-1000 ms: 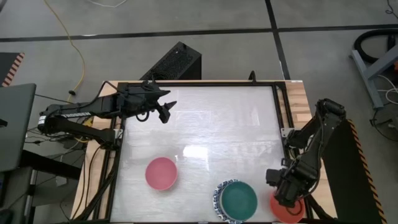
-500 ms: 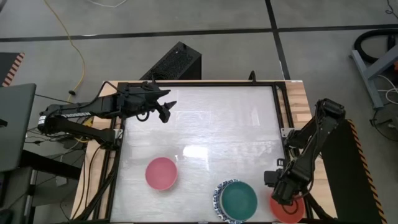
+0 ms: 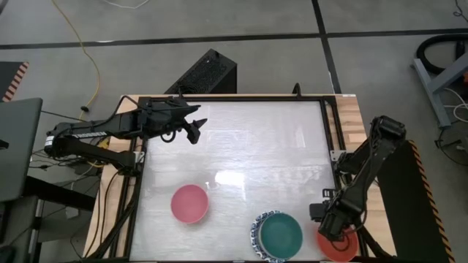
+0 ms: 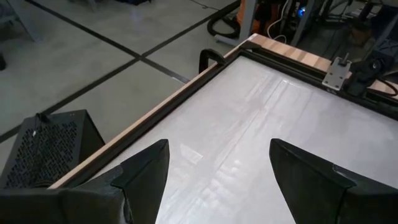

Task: Nest bowls inside each other
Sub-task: Stack the orange bowl onto the dark green bowl

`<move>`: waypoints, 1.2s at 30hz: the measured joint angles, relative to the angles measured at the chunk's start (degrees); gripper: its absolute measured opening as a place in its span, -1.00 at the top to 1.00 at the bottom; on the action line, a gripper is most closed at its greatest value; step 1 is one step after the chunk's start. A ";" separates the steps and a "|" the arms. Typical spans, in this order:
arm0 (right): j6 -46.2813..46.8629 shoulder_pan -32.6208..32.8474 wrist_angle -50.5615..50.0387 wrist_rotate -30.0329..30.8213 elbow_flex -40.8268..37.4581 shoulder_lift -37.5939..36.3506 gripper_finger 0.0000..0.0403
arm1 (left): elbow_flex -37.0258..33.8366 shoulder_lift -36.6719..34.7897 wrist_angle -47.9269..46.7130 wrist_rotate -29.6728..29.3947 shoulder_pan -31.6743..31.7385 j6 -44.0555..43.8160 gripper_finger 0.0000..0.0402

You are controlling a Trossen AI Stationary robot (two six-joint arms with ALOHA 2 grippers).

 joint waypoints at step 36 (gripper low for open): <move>14.56 -29.52 -6.14 6.04 -2.64 -0.28 0.95 | 0.00 0.00 0.11 -2.80 0.00 3.02 -0.32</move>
